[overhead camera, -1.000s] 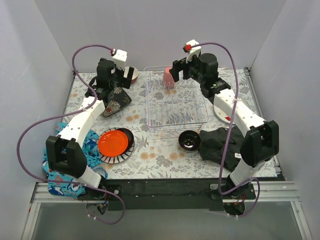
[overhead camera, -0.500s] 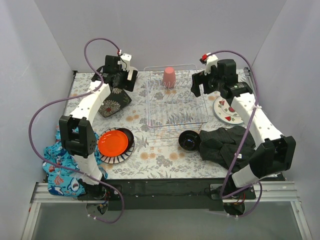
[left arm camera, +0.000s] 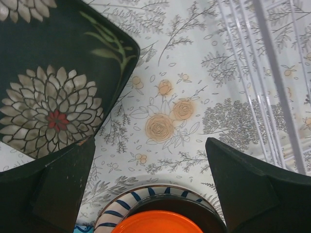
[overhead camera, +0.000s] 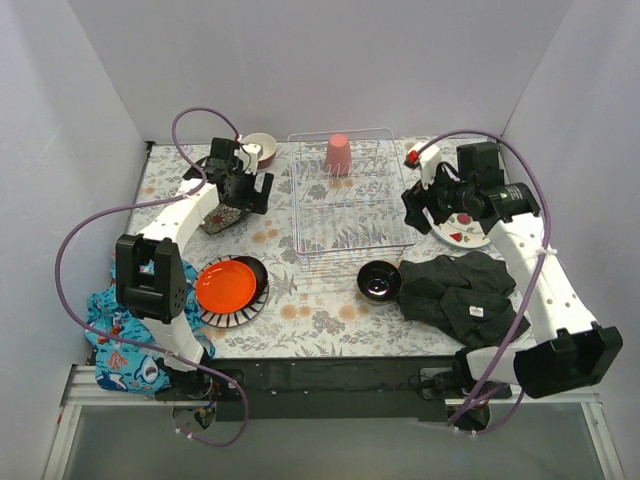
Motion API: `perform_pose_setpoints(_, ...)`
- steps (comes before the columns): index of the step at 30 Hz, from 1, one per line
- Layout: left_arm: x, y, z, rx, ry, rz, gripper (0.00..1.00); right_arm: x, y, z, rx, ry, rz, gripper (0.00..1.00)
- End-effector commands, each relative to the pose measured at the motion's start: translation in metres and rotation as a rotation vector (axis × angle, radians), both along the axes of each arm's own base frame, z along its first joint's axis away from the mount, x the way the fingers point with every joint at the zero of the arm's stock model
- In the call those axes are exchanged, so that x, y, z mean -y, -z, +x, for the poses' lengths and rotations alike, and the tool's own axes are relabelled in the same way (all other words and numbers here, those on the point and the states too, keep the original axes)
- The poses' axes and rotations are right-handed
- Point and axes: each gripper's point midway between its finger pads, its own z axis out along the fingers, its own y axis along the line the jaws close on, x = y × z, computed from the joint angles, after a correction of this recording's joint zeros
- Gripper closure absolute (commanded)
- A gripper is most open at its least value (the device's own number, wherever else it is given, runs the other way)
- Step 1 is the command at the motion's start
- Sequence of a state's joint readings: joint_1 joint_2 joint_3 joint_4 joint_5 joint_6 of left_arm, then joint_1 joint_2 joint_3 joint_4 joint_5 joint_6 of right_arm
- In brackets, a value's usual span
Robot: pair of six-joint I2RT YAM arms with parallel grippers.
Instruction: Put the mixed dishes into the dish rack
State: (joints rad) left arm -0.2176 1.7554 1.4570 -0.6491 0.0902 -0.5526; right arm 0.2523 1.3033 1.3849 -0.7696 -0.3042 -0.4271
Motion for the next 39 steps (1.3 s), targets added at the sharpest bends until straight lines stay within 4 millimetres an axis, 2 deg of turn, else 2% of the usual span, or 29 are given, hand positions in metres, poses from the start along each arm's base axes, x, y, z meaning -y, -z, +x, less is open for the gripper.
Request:
perform_pose_setpoints(1, -0.023, -0.037, 0.007, 0.094, -0.078, -0.059, 0.02, -0.013, 0.009, -0.065, -0.014, -0.339, -0.068, 0.22)
perform_pose_setpoints(4, -0.033, -0.036, 0.015, 0.087, -0.095, -0.083, 0.02, -0.016, 0.025, -0.076, -0.053, -0.410, -0.108, 0.23)
perform_pose_setpoints(6, -0.033, -0.032, 0.018, 0.051, -0.107, -0.104, 0.02, -0.025, 0.023, -0.078, -0.055, -0.441, -0.099, 0.24)
perform_pose_setpoints(7, -0.031, -0.040, 0.023, 0.055, -0.113, -0.123, 0.02, -0.032, 0.022, -0.081, -0.055, -0.463, -0.098, 0.25)
perform_pose_setpoints(8, -0.027, -0.033, 0.023, 0.028, -0.101, -0.135, 0.02, -0.047, 0.025, -0.090, -0.052, -0.535, -0.117, 0.25)
perform_pose_setpoints(9, -0.025, -0.035, 0.024, 0.031, -0.094, -0.143, 0.02, -0.053, 0.030, -0.096, -0.047, -0.580, -0.144, 0.26)
perform_pose_setpoints(14, -0.022, -0.028, 0.023, -0.007, -0.077, -0.148, 0.02, -0.081, 0.082, -0.141, -0.073, -0.845, -0.303, 0.34)
perform_pose_setpoints(15, -0.022, -0.028, 0.023, -0.004, -0.080, -0.149, 0.02, -0.083, 0.093, -0.145, -0.088, -0.867, -0.310, 0.35)
perform_pose_setpoints(17, -0.022, -0.031, 0.022, 0.014, -0.083, -0.156, 0.02, -0.093, 0.101, -0.146, -0.072, -0.889, -0.308, 0.35)
perform_pose_setpoints(20, -0.014, -0.037, 0.013, 0.049, -0.067, -0.141, 0.02, -0.093, 0.119, -0.147, -0.106, -0.904, -0.352, 0.37)
perform_pose_setpoints(21, -0.006, -0.030, 0.005, 0.040, -0.043, -0.125, 0.02, -0.092, 0.123, -0.147, -0.118, -0.901, -0.365, 0.39)
perform_pose_setpoints(22, -0.005, -0.040, 0.001, 0.075, -0.041, -0.114, 0.02, -0.089, 0.130, -0.148, -0.135, -0.899, -0.383, 0.40)
perform_pose_setpoints(26, 0.006, -0.045, -0.014, 0.098, -0.020, -0.126, 0.02, -0.085, 0.154, -0.150, -0.165, -0.902, -0.428, 0.41)
perform_pose_setpoints(28, 0.003, -0.044, -0.019, 0.095, -0.026, -0.120, 0.02, -0.083, 0.160, -0.148, -0.158, -0.897, -0.446, 0.42)
perform_pose_setpoints(29, 0.001, -0.050, -0.021, 0.111, -0.026, -0.116, 0.02, -0.080, 0.168, -0.150, -0.178, -0.895, -0.455, 0.42)
perform_pose_setpoints(35, -0.008, -0.060, -0.025, 0.146, -0.042, -0.096, 0.02, -0.079, 0.181, -0.153, -0.171, -0.869, -0.460, 0.46)
perform_pose_setpoints(38, -0.010, -0.063, -0.028, 0.151, -0.049, -0.109, 0.02, -0.077, 0.190, -0.150, -0.154, -0.851, -0.482, 0.51)
perform_pose_setpoints(39, -0.011, -0.064, -0.030, 0.155, -0.052, -0.112, 0.02, -0.075, 0.193, -0.151, -0.157, -0.847, -0.489, 0.56)
